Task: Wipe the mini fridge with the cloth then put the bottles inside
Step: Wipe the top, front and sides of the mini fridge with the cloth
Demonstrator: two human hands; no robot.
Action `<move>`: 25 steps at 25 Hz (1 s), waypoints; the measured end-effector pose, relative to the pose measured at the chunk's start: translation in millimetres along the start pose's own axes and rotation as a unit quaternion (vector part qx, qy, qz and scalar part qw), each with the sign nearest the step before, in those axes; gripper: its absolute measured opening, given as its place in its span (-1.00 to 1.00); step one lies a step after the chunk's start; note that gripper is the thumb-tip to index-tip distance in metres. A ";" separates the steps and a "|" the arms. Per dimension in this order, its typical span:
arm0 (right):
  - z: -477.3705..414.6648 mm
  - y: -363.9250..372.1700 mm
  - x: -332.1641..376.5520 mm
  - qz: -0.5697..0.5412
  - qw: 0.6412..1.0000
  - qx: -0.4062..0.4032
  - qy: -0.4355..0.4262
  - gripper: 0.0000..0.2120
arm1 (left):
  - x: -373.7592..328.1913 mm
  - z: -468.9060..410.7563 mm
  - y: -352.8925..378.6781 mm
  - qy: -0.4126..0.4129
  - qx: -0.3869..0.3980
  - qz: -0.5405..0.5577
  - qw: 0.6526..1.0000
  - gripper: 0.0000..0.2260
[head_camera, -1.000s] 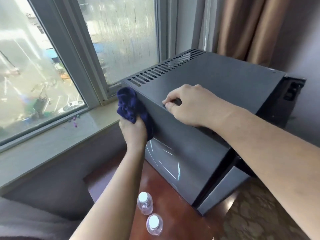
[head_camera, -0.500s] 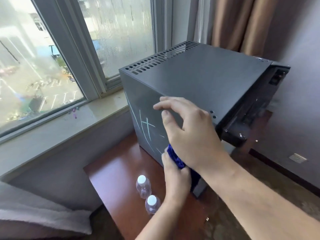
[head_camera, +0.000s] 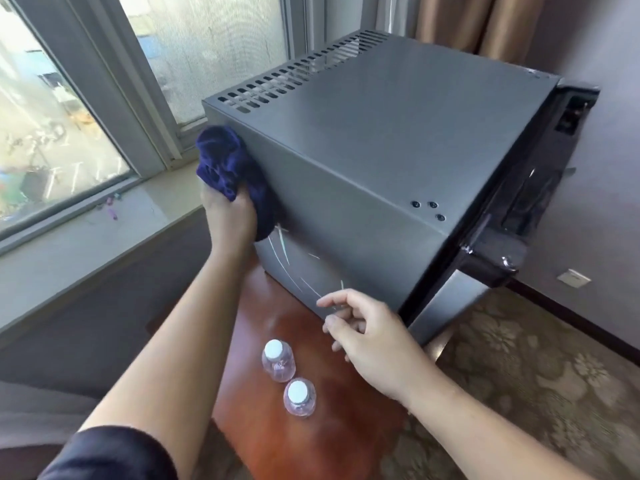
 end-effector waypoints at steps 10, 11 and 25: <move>-39.2 5.6 -51.2 -0.093 0.969 0.006 0.228 -0.82 | 71.2 3.8 20.5 -0.194 -0.017 0.003 0.981 -0.53; -39.6 6.6 -57.7 -0.100 0.965 0.011 0.244 -0.83 | 71.8 20.8 25.1 -0.216 -0.020 0.012 0.976 -0.52; -26.5 11.1 -81.9 -0.112 0.956 -0.026 0.272 -0.85 | -20.3 176.5 25.6 0.035 0.153 0.108 0.982 -0.41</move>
Point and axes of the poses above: each hand's wrist, its own z-axis away from the middle knuckle, its own y-axis out of the palm, x = y × z, the point moved 1 cm from there along -z, towards the middle knuckle, and after that the axes turned 13 degrees about y, right-handed, at the moved point
